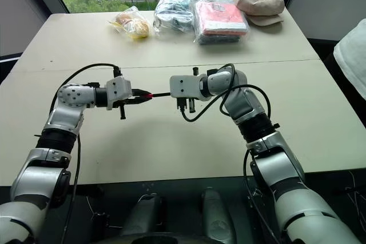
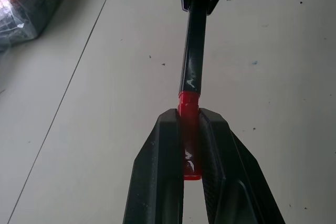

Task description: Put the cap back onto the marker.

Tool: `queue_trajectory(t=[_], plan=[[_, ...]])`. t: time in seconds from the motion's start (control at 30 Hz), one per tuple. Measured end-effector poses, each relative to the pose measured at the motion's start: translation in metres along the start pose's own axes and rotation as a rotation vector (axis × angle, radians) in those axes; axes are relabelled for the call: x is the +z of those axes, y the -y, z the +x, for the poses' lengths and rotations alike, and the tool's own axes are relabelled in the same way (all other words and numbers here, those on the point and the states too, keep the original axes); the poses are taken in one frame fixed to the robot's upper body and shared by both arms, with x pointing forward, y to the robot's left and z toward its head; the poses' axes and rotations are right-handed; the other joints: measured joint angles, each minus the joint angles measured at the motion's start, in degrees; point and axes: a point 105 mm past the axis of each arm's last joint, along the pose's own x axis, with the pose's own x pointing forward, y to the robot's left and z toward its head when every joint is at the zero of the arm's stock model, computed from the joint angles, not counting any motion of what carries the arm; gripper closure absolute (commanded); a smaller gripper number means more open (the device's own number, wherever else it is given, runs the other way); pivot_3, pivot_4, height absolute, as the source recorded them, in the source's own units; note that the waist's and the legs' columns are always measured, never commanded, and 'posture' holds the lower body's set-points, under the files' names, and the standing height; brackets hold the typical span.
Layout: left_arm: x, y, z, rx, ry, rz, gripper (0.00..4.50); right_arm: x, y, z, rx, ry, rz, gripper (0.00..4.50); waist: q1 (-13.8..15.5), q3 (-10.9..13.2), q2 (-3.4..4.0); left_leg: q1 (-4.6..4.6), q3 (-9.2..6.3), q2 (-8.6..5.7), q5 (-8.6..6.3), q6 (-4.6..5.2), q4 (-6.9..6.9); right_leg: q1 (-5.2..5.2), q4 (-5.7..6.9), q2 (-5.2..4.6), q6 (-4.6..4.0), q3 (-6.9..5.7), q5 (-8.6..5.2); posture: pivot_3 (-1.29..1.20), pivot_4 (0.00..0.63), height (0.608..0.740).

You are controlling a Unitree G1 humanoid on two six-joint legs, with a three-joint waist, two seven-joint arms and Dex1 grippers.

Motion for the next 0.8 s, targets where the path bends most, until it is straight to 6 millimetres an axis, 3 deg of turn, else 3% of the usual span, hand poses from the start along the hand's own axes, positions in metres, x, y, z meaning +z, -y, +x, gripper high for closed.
queue_trajectory(t=[0.8], plan=[[-0.0017,0.0066,0.0031,-0.047,-0.042,0.094,4.50,-0.0017,-0.0055,0.0014,0.042,-0.023,-0.026,4.44,0.02,0.00,0.00,0.00,0.00,0.00,0.00,0.00,0.00,0.00,0.00,0.00,0.00,0.00,0.00,0.00,0.150,0.740]])
